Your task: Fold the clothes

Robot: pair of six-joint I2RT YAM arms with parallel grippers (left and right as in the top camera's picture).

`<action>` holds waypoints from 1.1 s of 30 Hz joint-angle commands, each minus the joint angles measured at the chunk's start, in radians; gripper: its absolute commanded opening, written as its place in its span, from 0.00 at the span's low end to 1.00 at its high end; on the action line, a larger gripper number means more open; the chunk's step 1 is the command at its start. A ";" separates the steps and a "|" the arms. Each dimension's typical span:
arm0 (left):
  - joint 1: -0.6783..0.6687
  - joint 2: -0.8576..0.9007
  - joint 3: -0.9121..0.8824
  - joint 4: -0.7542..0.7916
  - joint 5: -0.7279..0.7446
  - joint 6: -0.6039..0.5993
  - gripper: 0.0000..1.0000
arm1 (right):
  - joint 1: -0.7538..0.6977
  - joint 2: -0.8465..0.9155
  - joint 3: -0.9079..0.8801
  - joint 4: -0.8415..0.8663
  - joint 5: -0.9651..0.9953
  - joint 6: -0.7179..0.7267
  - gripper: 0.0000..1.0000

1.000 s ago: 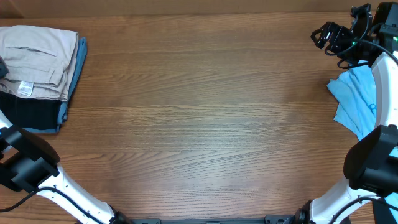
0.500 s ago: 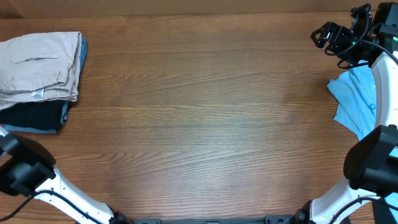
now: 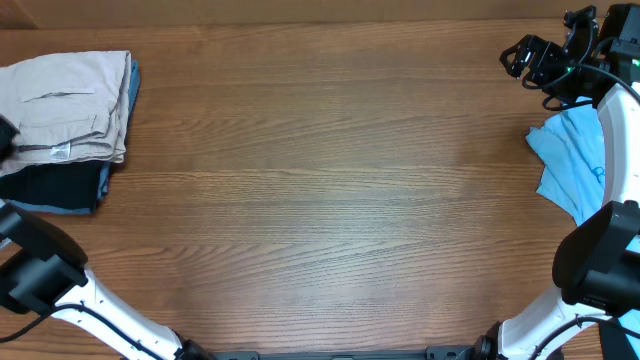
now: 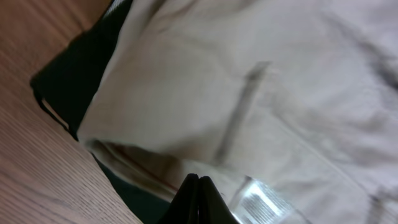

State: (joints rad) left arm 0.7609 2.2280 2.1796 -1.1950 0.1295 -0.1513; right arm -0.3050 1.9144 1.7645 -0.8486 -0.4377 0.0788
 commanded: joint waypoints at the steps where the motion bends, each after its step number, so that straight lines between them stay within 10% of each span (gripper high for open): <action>1: 0.050 0.038 -0.077 0.031 -0.064 -0.048 0.04 | 0.000 0.002 0.003 0.005 0.003 0.004 1.00; 6: 0.086 0.082 -0.095 0.026 0.003 -0.074 0.04 | 0.000 0.002 0.003 0.005 0.003 0.004 1.00; 14: 0.086 -0.108 -0.028 -0.002 0.621 -0.073 0.04 | 0.000 0.002 0.003 0.005 0.003 0.004 1.00; 33: 0.111 0.110 -0.018 0.137 0.330 -0.114 0.04 | 0.000 0.002 0.003 0.005 0.003 0.004 1.00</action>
State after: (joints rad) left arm 0.8505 2.3150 2.1624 -1.0470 0.5407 -0.2600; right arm -0.3054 1.9144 1.7645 -0.8486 -0.4370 0.0792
